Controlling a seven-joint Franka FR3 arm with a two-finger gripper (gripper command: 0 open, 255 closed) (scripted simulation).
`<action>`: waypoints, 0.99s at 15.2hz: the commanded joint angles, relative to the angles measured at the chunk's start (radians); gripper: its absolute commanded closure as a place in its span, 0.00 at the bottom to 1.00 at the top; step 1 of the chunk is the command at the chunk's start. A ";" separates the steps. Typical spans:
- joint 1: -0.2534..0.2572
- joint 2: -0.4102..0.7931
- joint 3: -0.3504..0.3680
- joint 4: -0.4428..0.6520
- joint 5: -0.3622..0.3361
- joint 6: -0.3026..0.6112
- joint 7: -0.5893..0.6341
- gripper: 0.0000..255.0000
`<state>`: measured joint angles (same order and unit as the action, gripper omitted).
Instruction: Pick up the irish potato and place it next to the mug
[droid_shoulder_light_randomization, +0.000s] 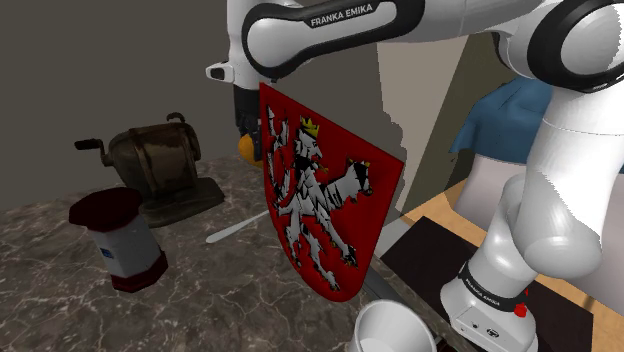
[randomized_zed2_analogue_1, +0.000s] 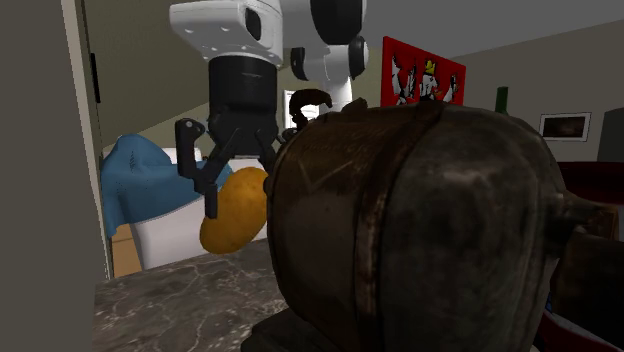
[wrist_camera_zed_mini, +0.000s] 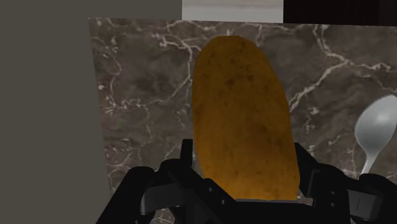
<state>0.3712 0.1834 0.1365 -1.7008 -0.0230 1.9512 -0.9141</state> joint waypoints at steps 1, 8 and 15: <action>0.000 -0.007 0.000 0.018 0.001 -0.025 0.000 1.00; 0.001 -0.010 0.001 0.107 0.002 -0.117 -0.001 1.00; 0.003 -0.002 0.002 0.213 0.001 -0.215 -0.001 1.00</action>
<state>0.3739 0.1808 0.1384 -1.5052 -0.0221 1.7530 -0.9140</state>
